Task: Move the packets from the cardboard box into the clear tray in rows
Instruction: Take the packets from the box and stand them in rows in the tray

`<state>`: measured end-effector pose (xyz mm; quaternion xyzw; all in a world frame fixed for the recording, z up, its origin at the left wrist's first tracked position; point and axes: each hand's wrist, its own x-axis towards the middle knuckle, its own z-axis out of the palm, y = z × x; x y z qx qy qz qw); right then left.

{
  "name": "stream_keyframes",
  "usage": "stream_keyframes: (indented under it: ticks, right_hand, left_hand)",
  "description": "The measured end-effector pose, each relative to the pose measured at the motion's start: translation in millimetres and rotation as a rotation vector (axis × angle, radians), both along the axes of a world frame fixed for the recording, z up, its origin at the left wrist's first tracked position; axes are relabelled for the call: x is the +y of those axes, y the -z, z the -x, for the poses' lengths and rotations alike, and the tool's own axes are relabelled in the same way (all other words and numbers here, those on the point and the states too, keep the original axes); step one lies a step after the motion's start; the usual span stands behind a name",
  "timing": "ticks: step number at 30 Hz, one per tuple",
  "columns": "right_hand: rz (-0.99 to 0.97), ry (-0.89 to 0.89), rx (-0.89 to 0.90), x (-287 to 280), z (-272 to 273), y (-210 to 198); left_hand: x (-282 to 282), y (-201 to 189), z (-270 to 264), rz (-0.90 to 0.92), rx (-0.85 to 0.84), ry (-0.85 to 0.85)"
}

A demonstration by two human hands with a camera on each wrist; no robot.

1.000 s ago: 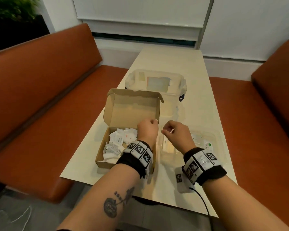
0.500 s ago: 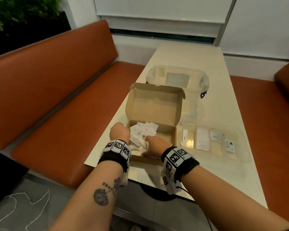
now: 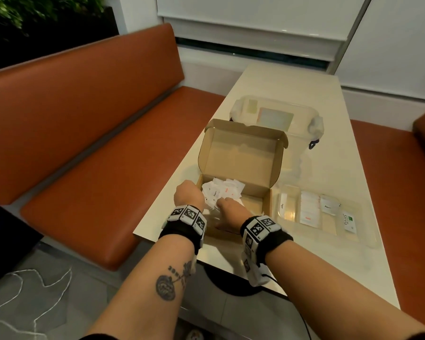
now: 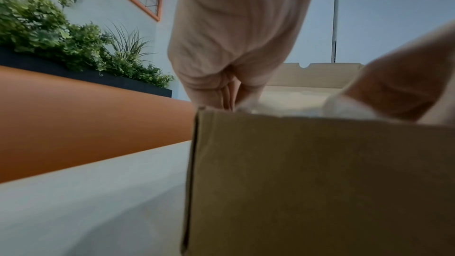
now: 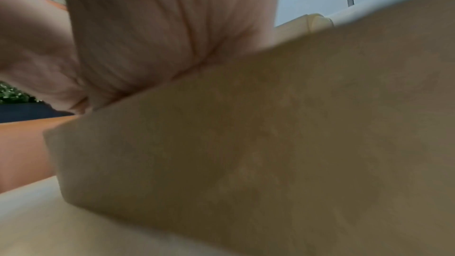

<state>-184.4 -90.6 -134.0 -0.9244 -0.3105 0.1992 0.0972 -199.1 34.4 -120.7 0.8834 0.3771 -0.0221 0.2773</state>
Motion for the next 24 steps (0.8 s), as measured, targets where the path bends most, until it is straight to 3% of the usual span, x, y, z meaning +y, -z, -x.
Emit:
stream_keyframes:
  ticks: [6, 11, 17, 20, 24]
  right_hand:
    - [-0.091, 0.034, 0.003, -7.5, -3.7, 6.7]
    - [-0.269, 0.172, 0.015, -20.5, -15.7, -2.1]
    - [-0.421, 0.273, 0.039, -34.0, -33.2, -18.0]
    - [-0.531, 0.297, 0.06, -35.7, -36.5, -25.6]
    - [-0.622, 0.302, 0.094, -35.0, -35.8, -32.6]
  left_hand:
    - [-0.4, -2.2, 0.0, 0.014, 0.01, -0.011]
    - [-1.2, -5.8, 1.1, 0.09, -0.024, -0.041]
    - [-20.5, -21.7, -3.2, 0.126, -0.375, -0.036]
    - [-31.6, -27.0, -12.0, 0.336, -0.586, 0.036]
    - [-37.7, -27.1, -24.2, 0.636, -0.571, 0.054]
